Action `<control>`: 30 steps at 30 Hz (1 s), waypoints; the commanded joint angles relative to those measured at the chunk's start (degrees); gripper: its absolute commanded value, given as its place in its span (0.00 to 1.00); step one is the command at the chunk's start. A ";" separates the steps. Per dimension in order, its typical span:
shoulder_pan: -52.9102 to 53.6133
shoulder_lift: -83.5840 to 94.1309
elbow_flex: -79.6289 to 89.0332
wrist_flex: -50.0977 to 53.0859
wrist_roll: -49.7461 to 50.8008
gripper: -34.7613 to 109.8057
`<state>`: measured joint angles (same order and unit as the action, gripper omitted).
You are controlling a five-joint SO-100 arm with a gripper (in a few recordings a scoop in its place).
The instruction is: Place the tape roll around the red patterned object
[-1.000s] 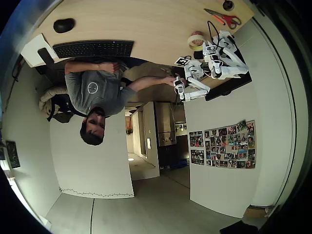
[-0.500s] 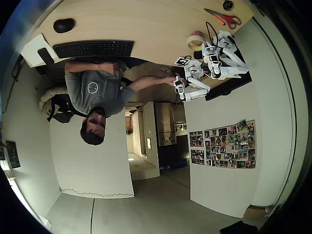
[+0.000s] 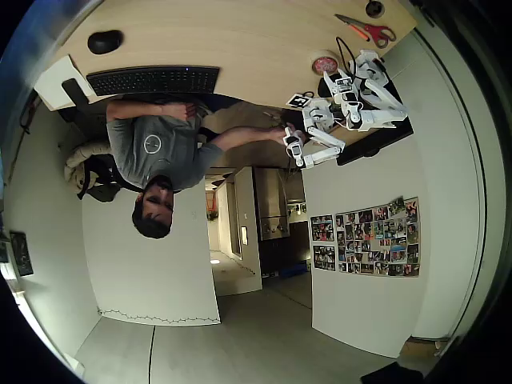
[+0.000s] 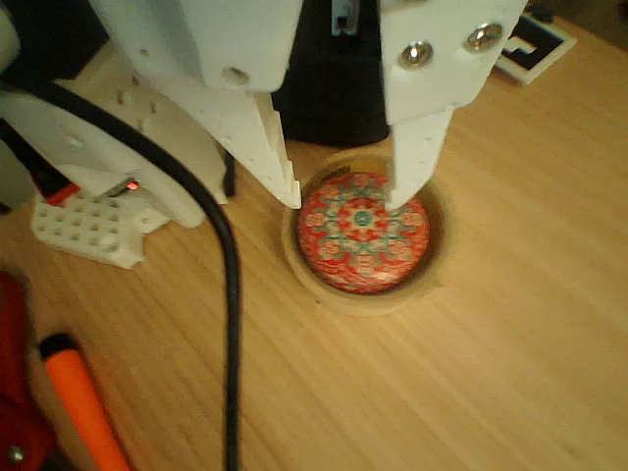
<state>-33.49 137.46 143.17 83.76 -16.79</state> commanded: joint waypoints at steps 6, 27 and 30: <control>-0.88 -3.25 -14.68 2.99 -10.02 0.52; -0.35 -22.94 -45.35 12.22 -24.17 0.53; -0.35 -23.12 -45.44 12.22 -24.17 0.53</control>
<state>-32.96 113.03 99.05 94.83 -39.38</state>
